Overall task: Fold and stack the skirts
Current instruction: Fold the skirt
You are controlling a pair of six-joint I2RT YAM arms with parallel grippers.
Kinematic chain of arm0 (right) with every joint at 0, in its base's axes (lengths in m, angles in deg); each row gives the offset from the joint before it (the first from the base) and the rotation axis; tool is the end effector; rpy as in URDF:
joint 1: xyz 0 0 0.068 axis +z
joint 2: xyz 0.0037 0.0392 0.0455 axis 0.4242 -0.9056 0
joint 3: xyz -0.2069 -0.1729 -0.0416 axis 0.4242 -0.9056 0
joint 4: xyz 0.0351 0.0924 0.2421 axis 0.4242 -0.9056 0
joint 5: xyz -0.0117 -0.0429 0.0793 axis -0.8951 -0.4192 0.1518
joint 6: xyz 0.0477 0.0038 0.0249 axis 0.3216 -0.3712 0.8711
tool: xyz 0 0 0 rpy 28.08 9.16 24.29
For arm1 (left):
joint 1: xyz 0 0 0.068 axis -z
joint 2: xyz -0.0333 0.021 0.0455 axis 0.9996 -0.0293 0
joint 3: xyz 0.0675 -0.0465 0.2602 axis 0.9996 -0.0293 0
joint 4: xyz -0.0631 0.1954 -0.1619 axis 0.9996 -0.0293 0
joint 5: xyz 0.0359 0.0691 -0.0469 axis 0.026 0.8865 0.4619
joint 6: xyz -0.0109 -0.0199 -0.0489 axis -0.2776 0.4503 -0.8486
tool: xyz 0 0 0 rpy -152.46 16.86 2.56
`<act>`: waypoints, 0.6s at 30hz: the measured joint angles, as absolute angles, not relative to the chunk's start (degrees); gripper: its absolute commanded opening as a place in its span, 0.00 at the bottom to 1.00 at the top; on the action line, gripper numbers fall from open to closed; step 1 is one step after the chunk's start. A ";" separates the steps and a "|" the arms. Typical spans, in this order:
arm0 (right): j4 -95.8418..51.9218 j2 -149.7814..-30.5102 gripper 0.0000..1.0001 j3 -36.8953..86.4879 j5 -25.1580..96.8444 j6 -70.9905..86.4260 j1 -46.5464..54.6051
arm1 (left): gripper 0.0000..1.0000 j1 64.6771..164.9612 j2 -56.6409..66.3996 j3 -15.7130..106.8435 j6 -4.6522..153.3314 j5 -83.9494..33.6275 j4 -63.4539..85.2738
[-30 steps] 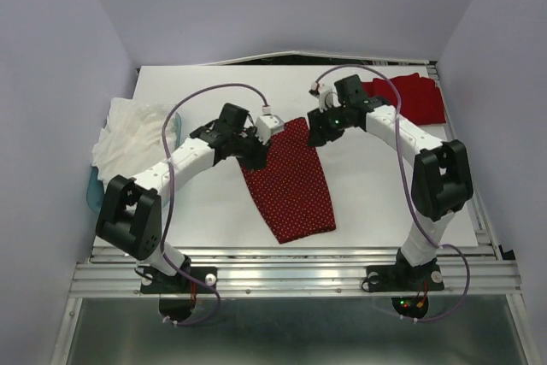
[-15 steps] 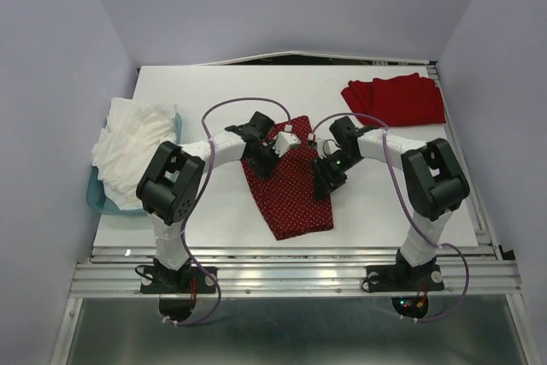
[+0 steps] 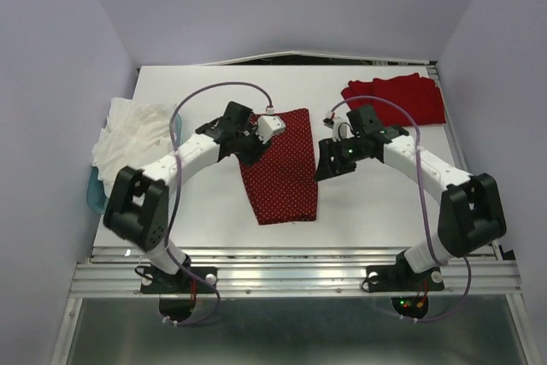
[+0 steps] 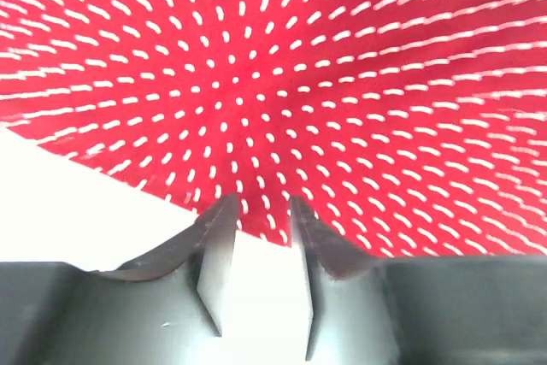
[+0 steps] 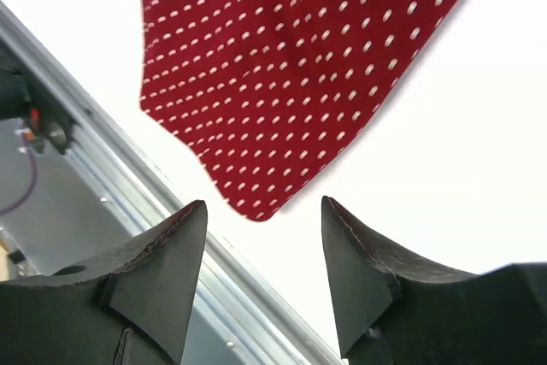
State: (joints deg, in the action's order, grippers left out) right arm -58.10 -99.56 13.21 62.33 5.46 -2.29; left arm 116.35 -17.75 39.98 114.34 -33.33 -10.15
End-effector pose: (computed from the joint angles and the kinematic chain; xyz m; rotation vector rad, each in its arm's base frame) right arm 0.2826 0.1406 0.2297 -0.6176 2.6099 0.9484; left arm 0.3185 -0.1810 0.2149 1.2601 2.0805 -0.3478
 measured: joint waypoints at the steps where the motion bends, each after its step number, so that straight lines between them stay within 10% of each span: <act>1: -57.66 -96.72 0.61 11.64 62.24 6.88 -2.44 | 0.55 116.85 -13.60 38.48 114.26 -33.06 -9.98; 8: -51.23 -93.38 0.60 -2.26 62.97 17.24 -2.53 | 0.56 124.94 12.96 30.74 117.82 -31.42 -3.29; 18: -43.28 -102.62 0.56 -6.81 69.24 23.14 -2.55 | 0.57 135.45 14.11 17.91 123.24 -25.28 -3.90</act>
